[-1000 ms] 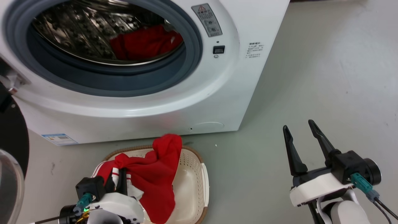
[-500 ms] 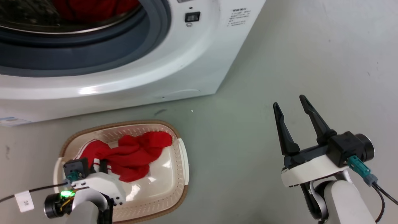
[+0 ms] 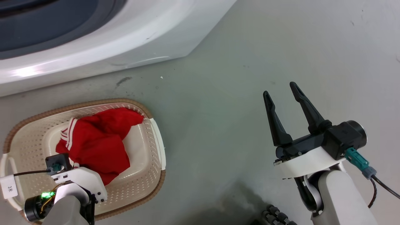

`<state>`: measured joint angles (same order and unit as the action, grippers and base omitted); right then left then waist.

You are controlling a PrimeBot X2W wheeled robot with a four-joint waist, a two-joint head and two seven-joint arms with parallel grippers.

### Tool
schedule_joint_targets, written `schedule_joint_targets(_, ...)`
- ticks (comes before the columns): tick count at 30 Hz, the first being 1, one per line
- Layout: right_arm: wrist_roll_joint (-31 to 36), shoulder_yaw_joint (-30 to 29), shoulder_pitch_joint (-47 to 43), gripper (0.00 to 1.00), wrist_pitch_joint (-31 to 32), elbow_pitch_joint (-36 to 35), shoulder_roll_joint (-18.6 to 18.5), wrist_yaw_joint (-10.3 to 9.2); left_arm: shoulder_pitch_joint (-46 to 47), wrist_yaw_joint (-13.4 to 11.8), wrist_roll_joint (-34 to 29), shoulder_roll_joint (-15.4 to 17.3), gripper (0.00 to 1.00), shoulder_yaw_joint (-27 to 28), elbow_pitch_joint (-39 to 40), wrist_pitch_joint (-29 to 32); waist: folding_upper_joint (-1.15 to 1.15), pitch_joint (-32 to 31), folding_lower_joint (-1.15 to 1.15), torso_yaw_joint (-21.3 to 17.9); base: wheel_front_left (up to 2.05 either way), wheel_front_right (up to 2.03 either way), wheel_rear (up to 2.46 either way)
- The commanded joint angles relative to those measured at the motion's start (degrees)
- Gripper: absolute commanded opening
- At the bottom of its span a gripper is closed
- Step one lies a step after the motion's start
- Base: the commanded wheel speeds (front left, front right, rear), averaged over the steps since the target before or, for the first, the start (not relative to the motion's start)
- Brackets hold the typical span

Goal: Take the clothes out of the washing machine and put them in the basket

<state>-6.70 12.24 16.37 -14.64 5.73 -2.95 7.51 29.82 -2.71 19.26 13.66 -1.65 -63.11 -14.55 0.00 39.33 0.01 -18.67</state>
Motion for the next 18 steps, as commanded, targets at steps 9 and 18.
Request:
schedule_joint_targets(9, -0.72, 0.65, 2.15, 1.00, -0.59, 0.94, 0.14, -0.04, 3.62, 1.06, 1.49, 0.48, 0.00, 0.19, -7.76, 1.25, 0.00, 3.19, -0.01, -1.72, 0.00, 0.00, 0.00)
schedule_joint_targets(18, 0.35, -0.06, 1.64, 1.00, -0.57, 1.34, 0.12, -0.04, 3.19, 1.73, 2.00, -1.38, 1.00, -0.67, -9.53, 0.58, 0.00, -1.97, -0.01, 0.36, 0.00, 0.00, 0.00)
